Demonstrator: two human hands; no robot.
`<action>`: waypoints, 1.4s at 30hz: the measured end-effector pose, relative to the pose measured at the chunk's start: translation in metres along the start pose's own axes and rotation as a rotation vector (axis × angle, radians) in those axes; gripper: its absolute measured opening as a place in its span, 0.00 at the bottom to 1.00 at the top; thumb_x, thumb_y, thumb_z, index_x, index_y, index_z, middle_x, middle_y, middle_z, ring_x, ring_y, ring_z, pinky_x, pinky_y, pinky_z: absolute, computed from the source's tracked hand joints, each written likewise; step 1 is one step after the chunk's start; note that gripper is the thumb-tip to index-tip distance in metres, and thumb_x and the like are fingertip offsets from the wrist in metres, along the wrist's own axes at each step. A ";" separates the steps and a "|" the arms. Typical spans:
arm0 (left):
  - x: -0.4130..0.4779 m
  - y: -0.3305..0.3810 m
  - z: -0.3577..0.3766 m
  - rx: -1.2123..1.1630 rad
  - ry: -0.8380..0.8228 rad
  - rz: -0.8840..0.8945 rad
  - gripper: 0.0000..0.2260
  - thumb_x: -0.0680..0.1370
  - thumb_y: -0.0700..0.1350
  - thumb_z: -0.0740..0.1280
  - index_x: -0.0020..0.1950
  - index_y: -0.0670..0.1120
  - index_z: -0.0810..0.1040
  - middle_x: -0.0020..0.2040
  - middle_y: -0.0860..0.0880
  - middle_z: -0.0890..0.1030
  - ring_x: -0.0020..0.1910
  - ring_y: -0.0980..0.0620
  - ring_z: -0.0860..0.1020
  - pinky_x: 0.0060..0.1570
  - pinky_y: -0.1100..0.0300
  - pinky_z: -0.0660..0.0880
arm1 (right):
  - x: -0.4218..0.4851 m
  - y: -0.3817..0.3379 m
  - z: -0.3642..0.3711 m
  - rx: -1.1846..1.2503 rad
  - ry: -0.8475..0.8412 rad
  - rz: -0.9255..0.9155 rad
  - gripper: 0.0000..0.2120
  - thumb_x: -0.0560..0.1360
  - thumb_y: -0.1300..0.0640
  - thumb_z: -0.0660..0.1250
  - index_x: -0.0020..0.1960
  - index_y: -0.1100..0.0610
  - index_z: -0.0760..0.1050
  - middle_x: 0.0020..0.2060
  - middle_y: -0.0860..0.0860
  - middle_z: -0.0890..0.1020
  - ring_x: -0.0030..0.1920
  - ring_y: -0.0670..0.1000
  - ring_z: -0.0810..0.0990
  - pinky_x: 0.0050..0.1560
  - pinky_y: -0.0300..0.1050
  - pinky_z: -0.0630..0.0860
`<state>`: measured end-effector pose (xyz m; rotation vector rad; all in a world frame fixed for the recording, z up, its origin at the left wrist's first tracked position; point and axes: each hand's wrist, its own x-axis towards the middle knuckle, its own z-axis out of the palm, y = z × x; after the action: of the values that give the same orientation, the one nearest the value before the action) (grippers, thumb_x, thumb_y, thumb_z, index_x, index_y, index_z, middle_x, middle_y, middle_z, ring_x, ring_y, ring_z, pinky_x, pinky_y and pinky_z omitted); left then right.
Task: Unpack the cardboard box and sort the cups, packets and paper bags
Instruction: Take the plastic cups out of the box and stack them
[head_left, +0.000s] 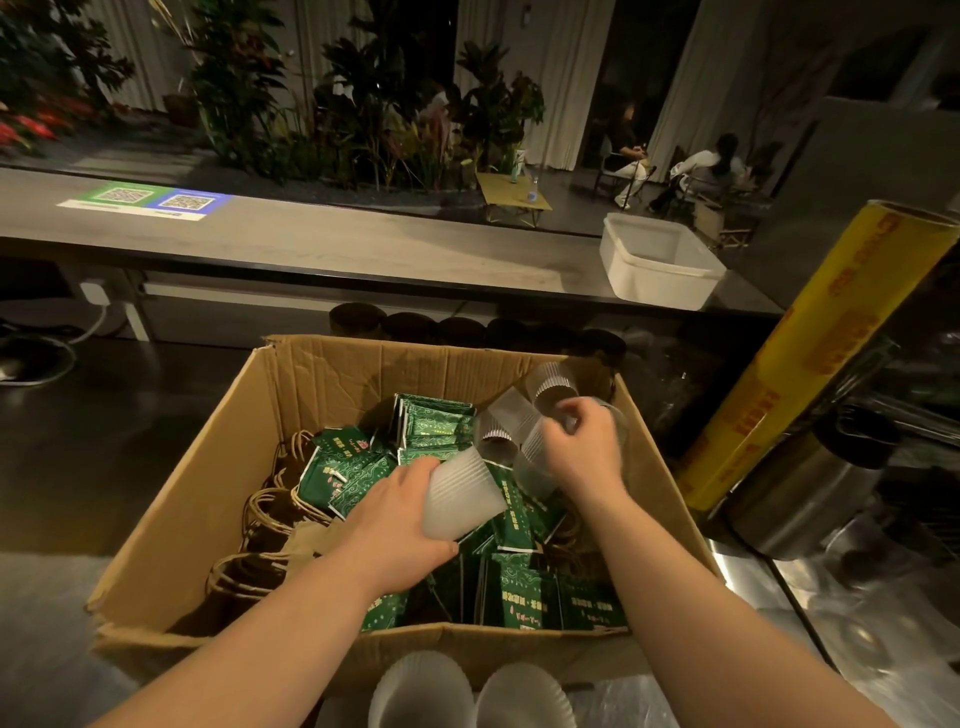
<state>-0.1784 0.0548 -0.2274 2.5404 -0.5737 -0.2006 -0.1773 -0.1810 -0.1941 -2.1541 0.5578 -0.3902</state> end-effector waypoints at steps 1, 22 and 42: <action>0.000 -0.001 0.001 0.003 -0.005 0.001 0.38 0.72 0.58 0.75 0.75 0.57 0.57 0.66 0.54 0.68 0.61 0.52 0.69 0.60 0.51 0.72 | 0.010 0.010 -0.003 -0.056 0.061 0.090 0.17 0.80 0.52 0.66 0.68 0.50 0.73 0.66 0.52 0.72 0.58 0.52 0.77 0.61 0.55 0.79; 0.002 0.000 0.000 -0.018 0.023 -0.028 0.37 0.69 0.53 0.75 0.73 0.57 0.59 0.62 0.56 0.68 0.57 0.53 0.70 0.55 0.52 0.73 | -0.044 -0.012 -0.009 0.473 -0.327 0.046 0.15 0.79 0.68 0.68 0.60 0.51 0.81 0.54 0.51 0.84 0.57 0.52 0.83 0.55 0.46 0.83; 0.002 -0.001 0.000 -0.002 0.042 -0.034 0.36 0.71 0.58 0.75 0.72 0.57 0.59 0.63 0.55 0.68 0.58 0.53 0.69 0.57 0.52 0.73 | 0.038 -0.027 -0.002 -0.028 0.090 -0.016 0.07 0.81 0.50 0.67 0.55 0.52 0.78 0.52 0.52 0.79 0.47 0.49 0.78 0.49 0.45 0.79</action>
<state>-0.1758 0.0549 -0.2283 2.5471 -0.5141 -0.1596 -0.1395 -0.1878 -0.1680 -2.1771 0.6002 -0.4925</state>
